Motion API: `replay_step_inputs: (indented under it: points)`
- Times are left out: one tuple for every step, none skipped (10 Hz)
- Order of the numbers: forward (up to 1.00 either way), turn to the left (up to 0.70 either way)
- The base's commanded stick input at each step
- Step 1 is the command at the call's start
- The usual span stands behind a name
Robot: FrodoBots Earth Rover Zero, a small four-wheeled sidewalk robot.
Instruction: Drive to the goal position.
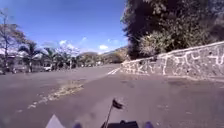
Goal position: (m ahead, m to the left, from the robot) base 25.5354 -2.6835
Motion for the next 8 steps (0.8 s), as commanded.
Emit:
replay_step_inputs:
  points:
    - [0.5,0.0]
    - [0.5,0.0]
    - [0.5,0.0]
    - [0.5,0.0]
    - [0.5,0.0]
    - [0.5,0.0]
    - [0.5,0.0]
    - [0.5,0.0]
